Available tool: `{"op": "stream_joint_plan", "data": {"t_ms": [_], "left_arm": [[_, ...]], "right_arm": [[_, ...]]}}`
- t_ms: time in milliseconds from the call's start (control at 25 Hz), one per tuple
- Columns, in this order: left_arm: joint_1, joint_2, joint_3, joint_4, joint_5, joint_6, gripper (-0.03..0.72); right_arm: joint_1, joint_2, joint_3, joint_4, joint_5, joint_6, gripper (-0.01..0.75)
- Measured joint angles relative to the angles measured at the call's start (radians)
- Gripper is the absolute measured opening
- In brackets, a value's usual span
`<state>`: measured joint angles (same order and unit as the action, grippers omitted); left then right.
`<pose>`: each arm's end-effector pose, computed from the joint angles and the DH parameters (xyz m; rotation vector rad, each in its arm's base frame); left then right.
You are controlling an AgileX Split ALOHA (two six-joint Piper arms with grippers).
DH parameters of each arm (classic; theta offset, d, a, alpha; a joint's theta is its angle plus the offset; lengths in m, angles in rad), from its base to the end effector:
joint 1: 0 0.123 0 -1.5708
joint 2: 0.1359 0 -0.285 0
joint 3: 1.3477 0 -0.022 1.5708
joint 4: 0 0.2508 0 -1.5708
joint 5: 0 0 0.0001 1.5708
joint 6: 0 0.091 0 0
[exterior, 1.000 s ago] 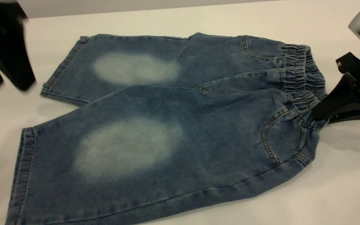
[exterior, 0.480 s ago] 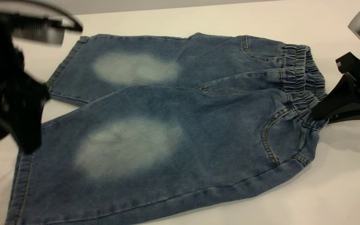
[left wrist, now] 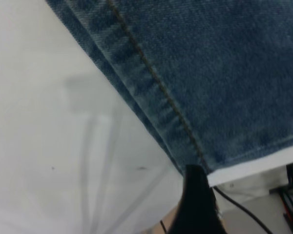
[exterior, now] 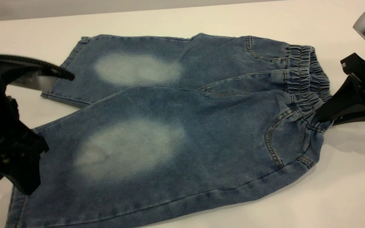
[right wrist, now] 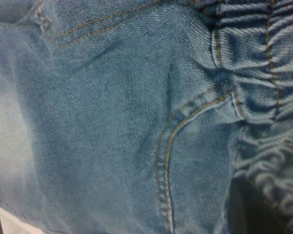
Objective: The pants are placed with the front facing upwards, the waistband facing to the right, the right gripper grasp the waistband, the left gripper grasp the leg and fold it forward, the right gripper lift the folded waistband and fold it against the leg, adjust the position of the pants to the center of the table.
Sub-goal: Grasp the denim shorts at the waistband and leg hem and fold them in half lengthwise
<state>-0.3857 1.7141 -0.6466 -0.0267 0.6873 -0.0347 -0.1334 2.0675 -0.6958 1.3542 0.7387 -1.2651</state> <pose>0.2103 -0.0870 0.1103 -0.4992 -3.0024 -0.0070 0.2724 0.0239 0.0503 0.1622 2.8202 1.0498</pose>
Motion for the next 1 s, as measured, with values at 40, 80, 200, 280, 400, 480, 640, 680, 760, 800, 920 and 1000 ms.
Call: {"op": "stream_joint_plan", "data": {"t_ms": [40, 80, 200, 280, 400, 480, 640, 680, 760, 800, 920, 1000], "left_arm": [[0.0, 0.0, 0.0, 0.0, -0.016, -0.001, 0.461], [0.0, 0.0, 0.0, 0.001, -0.031, -0.001, 0.461], [0.0, 0.016, 0.002, 0.001, -0.054, -0.001, 0.461], [0.0, 0.039, 0.007, 0.001, -0.064, -0.001, 0.461], [0.0, 0.082, 0.007, -0.006, -0.069, -0.001, 0.461], [0.0, 0.101, 0.007, -0.009, -0.066, -0.002, 0.461], [0.0, 0.125, 0.007, -0.003, -0.069, -0.003, 0.461], [0.0, 0.131, 0.007, -0.003, -0.074, -0.003, 0.461], [0.0, 0.144, 0.007, -0.003, -0.092, -0.003, 0.461], [0.0, 0.15, 0.007, -0.003, -0.104, -0.003, 0.461], [0.0, 0.17, 0.007, -0.003, -0.112, -0.003, 0.461], [0.0, 0.183, 0.007, -0.003, -0.121, -0.003, 0.461]], "right_arm": [[0.0, 0.0, 0.0, 0.0, 0.0, 0.0, 0.035], [0.0, 0.0, 0.0, 0.0, 0.0, 0.0, 0.035], [0.0, 0.0, 0.0, 0.0, 0.0, 0.0, 0.035], [0.0, 0.0, 0.0, 0.0, 0.0, 0.0, 0.035], [0.0, 0.0, 0.0, 0.0, 0.0, 0.0, 0.035], [0.0, 0.0, 0.0, 0.0, 0.0, 0.0, 0.035], [0.0, 0.0, 0.0, 0.0, 0.0, 0.0, 0.035], [0.0, 0.0, 0.0, 0.0, 0.001, 0.001, 0.035], [0.0, 0.0, 0.0, 0.0, 0.002, 0.001, 0.035], [0.0, 0.0, 0.0, 0.0, 0.002, 0.001, 0.035], [0.0, 0.0, 0.0, 0.0, 0.002, 0.001, 0.035], [0.0, 0.0, 0.0, 0.0, 0.002, 0.0, 0.035]]}}
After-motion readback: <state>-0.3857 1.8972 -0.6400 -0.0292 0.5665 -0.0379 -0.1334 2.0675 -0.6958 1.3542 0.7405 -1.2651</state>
